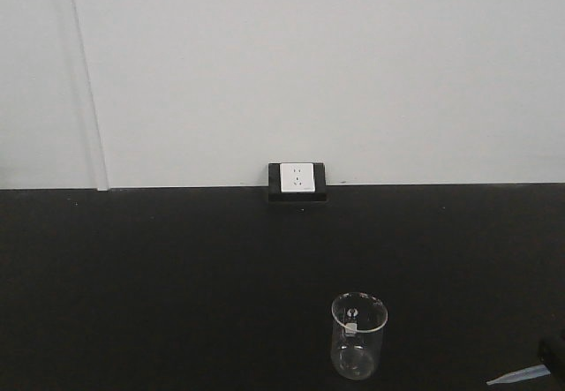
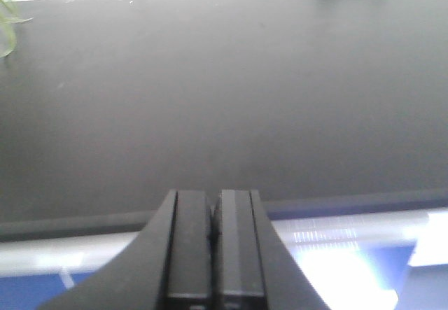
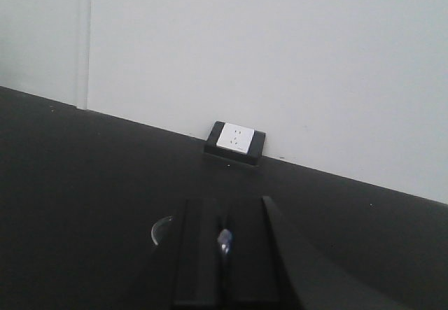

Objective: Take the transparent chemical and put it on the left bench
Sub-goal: 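Drive the base to the bench with the white bins, holding pipette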

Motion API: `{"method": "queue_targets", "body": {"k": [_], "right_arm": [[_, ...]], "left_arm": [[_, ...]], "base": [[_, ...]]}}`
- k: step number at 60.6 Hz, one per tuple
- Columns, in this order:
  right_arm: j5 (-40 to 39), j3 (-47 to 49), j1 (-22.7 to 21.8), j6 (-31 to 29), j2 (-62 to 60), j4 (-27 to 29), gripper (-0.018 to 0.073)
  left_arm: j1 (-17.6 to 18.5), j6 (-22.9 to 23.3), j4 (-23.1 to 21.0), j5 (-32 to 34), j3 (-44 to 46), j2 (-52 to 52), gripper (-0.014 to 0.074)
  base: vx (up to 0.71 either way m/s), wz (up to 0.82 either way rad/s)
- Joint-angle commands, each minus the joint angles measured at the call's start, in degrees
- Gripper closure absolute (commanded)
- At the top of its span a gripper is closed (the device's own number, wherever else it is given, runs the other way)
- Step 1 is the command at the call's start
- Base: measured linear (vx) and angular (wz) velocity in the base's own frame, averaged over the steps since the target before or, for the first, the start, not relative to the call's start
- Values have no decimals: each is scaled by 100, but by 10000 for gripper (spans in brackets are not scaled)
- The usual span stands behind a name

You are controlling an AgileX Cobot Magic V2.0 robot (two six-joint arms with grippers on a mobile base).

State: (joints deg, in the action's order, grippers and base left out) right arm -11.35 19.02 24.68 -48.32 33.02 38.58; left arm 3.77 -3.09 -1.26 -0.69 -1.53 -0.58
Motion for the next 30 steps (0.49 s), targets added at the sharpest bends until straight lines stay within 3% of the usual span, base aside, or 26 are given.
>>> {"method": "queue_targets", "body": {"k": [1,30], "right_arm": [[-410,166,-31,-50,-8,-79,562],[-405,166,-31,-50,-8,-79,562]], "left_arm": [[10,45,-4,449,-93,-110,600],[10,45,-4,449,-93,-110,600]], "base": [[-22,4],[-26,-7]]}}
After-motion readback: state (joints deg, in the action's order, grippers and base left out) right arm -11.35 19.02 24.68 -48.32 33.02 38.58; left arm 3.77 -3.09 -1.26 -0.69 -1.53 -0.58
